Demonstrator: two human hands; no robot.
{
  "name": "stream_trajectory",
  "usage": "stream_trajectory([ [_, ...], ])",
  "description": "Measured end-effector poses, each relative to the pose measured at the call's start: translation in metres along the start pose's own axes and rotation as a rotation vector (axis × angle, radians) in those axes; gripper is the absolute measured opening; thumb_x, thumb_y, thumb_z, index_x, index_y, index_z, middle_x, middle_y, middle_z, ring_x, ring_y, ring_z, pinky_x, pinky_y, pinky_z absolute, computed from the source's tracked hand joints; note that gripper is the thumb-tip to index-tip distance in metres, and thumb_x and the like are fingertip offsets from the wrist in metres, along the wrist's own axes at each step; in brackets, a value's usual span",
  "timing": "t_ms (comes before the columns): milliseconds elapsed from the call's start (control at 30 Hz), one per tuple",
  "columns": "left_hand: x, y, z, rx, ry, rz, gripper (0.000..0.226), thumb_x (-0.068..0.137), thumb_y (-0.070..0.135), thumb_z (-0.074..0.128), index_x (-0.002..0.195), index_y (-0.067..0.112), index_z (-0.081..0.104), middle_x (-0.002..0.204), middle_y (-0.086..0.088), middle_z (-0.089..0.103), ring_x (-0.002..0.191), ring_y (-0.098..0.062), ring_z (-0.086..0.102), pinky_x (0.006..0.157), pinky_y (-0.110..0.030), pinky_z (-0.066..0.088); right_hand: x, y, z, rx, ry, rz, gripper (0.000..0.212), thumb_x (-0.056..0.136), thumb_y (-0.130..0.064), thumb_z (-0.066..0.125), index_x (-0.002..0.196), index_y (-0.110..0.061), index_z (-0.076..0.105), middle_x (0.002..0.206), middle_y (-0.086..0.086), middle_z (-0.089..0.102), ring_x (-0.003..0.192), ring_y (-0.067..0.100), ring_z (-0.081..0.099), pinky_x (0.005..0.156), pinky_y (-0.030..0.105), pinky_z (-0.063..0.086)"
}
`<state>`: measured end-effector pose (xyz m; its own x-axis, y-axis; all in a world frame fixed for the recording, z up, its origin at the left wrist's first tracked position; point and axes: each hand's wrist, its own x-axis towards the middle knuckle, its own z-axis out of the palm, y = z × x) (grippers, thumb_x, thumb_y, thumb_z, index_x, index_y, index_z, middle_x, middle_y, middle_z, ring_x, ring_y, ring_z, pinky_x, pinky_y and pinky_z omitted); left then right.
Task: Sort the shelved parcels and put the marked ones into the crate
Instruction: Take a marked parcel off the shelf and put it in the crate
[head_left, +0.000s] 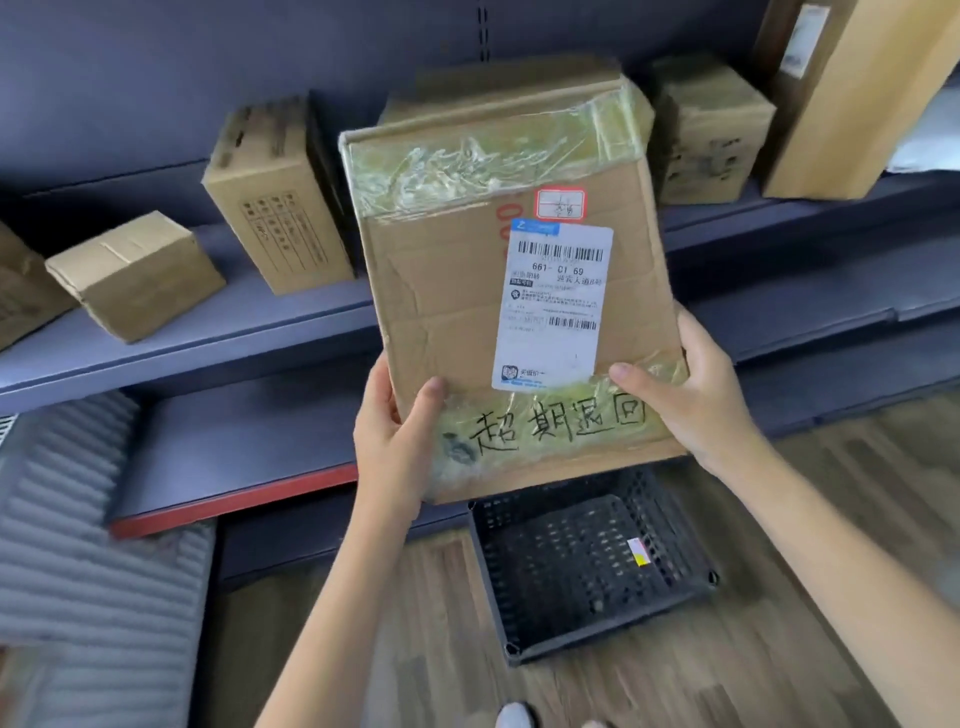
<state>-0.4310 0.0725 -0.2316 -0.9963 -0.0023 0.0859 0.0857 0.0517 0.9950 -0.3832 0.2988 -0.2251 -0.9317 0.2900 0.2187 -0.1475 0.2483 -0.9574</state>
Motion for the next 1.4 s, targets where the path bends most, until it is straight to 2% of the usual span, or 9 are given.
stream_trajectory([
  [133,-0.004,-0.032,0.023,0.045,0.016,-0.128,0.042,0.083,0.020,0.061,0.124,0.024,0.052,0.111,0.004,0.066,0.099,-0.013,0.064,0.083,-0.032,0.054,-0.001,0.046,-0.013,0.000,-0.039,0.070,0.051,0.072,-0.020,0.072,0.111,-0.043,0.048,0.100,-0.036,0.063,0.096,-0.013,0.058,0.079,0.003,0.042],
  [267,-0.010,-0.054,0.053,0.118,0.076,-0.196,0.039,0.086,0.016,0.060,0.124,0.023,0.053,0.106,0.003,0.067,0.091,-0.008,0.065,0.078,-0.029,0.052,0.009,0.086,-0.034,0.008,-0.113,0.134,0.049,0.078,-0.008,0.070,0.109,-0.041,0.049,0.097,-0.032,0.065,0.093,-0.013,0.059,0.081,0.005,0.044],
  [367,-0.019,-0.064,0.079,0.143,0.134,-0.234,0.045,0.077,0.025,0.059,0.122,0.025,0.053,0.109,0.002,0.067,0.099,-0.018,0.065,0.087,-0.041,0.053,0.016,0.106,-0.053,0.014,-0.162,0.146,0.050,0.078,-0.008,0.071,0.117,-0.029,0.049,0.100,-0.023,0.065,0.094,-0.012,0.058,0.081,0.005,0.043],
  [533,-0.039,-0.080,0.110,0.131,0.243,-0.243,0.049,0.076,0.022,0.056,0.125,0.018,0.052,0.111,-0.001,0.065,0.101,-0.019,0.063,0.095,-0.045,0.050,0.023,0.122,-0.076,0.016,-0.223,0.160,0.047,0.065,-0.035,0.070,0.107,-0.039,0.049,0.097,-0.034,0.064,0.093,-0.011,0.059,0.078,0.006,0.044],
  [733,-0.069,-0.109,0.123,0.147,0.276,-0.315,0.043,0.076,0.022,0.056,0.119,0.022,0.054,0.110,0.003,0.065,0.103,-0.017,0.062,0.096,-0.043,0.049,0.002,0.159,-0.087,0.019,-0.255,0.244,0.051,0.062,-0.042,0.068,0.109,-0.033,0.051,0.106,-0.012,0.067,0.099,0.003,0.063,0.086,0.019,0.049],
  [867,-0.081,-0.146,0.121,0.182,0.243,-0.413,0.046,0.076,0.023,0.057,0.121,0.021,0.054,0.113,-0.002,0.066,0.106,-0.021,0.062,0.097,-0.048,0.048,-0.020,0.194,-0.081,0.004,-0.267,0.325,0.058,0.059,-0.046,0.067,0.112,-0.026,0.053,0.106,-0.013,0.066,0.095,-0.003,0.062,0.082,0.011,0.047],
  [1067,-0.093,-0.222,0.120,0.204,0.218,-0.517,0.046,0.073,0.028,0.058,0.119,0.025,0.055,0.093,0.014,0.071,0.088,-0.007,0.065,0.086,-0.037,0.053,-0.047,0.260,-0.068,-0.010,-0.294,0.420,0.059,0.059,-0.046,0.067,0.113,-0.028,0.053,0.100,-0.027,0.066,0.093,-0.008,0.061,0.078,0.004,0.044],
  [1233,-0.096,-0.294,0.124,0.253,0.194,-0.597,0.032,0.071,0.031,0.057,0.102,0.042,0.058,0.080,0.026,0.069,0.073,0.003,0.062,0.075,-0.028,0.049,-0.066,0.327,-0.057,-0.033,-0.274,0.492,0.059,0.059,-0.047,0.068,0.114,-0.030,0.053,0.104,-0.019,0.068,0.099,-0.003,0.061,0.085,0.013,0.047],
  [1400,-0.091,-0.356,0.128,0.373,0.157,-0.592,0.039,0.079,0.028,0.063,0.117,0.028,0.055,0.085,0.021,0.065,0.072,0.011,0.059,0.072,-0.023,0.044,-0.074,0.386,-0.044,-0.035,-0.274,0.526,0.055,0.065,-0.045,0.063,0.118,-0.035,0.052,0.115,-0.014,0.063,0.108,-0.002,0.058,0.094,0.016,0.044],
])
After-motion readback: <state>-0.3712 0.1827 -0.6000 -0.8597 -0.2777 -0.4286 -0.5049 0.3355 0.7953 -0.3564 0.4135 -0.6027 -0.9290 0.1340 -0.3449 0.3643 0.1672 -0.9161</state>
